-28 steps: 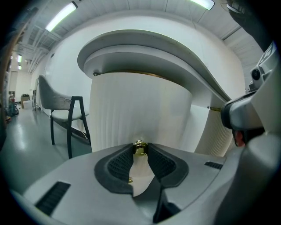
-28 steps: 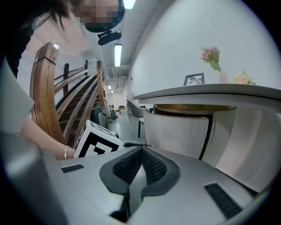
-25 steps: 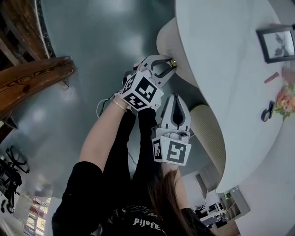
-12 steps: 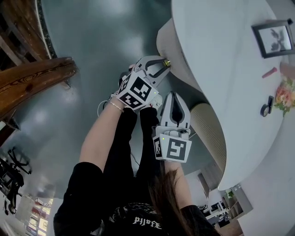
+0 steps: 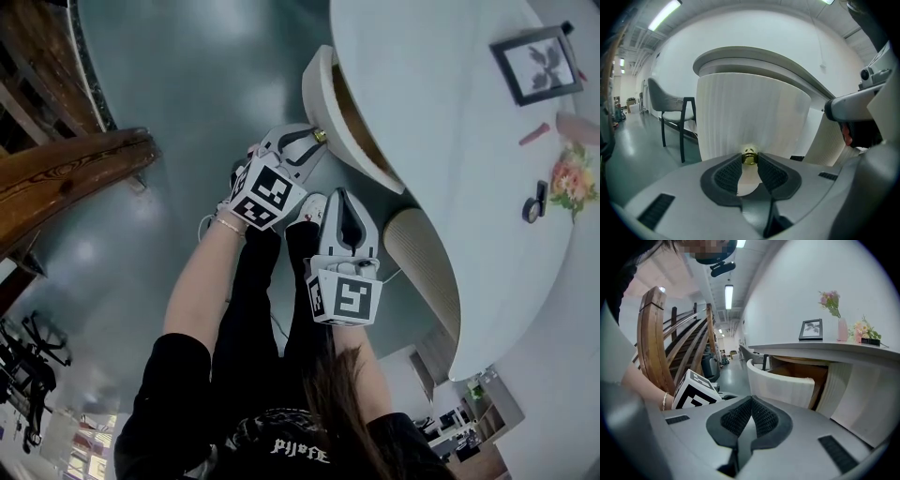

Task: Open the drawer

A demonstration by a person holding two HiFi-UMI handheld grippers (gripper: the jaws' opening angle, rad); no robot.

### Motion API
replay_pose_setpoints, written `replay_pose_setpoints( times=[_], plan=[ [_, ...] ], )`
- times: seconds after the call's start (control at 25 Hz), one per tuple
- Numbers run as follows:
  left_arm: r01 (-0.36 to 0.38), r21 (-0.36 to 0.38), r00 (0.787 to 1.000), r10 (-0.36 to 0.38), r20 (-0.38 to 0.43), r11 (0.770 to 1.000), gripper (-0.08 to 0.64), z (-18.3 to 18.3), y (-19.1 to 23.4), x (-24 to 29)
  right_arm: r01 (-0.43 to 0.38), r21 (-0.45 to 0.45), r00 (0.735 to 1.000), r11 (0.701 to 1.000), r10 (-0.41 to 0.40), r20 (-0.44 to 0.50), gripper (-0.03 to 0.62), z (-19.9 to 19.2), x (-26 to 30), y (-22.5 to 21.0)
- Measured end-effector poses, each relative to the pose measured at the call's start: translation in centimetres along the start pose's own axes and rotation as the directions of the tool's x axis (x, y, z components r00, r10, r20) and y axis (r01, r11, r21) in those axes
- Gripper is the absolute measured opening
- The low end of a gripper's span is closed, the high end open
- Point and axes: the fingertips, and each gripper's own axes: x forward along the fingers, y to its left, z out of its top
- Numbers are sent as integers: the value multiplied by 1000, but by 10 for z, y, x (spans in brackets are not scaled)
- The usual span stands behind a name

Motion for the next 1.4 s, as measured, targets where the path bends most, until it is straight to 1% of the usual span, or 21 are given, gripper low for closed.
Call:
replay_pose_setpoints(
  times=[0.36,0.6,0.84,1.16,1.28,1.4],
  plan=[
    [-22,-15,999,21,-33,1000,117,-10,-1,-18,-26,-4,999,1000,26,-24,26,-5,-17,15],
    [-30,0,995,29,-96,1000,117,-17,-1,-30,-53,-13,998,999,52,-39,26,0,-26,25],
    [-30,-10,992,28,-123,1000,117,-24,-2,-42,-76,-28,996,997,75,-46,26,7,-31,32],
    [-37,-21,988,33,-149,999,117,-25,-2,-49,-110,-23,992,994,109,-56,26,12,-34,49],
    [-41,-5,984,40,-176,999,117,-29,-2,-55,-112,-7,992,994,111,-65,26,10,-38,56],
    [-41,-10,981,38,-193,999,117,-33,-2,-62,-99,12,993,995,100,-70,26,11,-43,60]
  ],
)
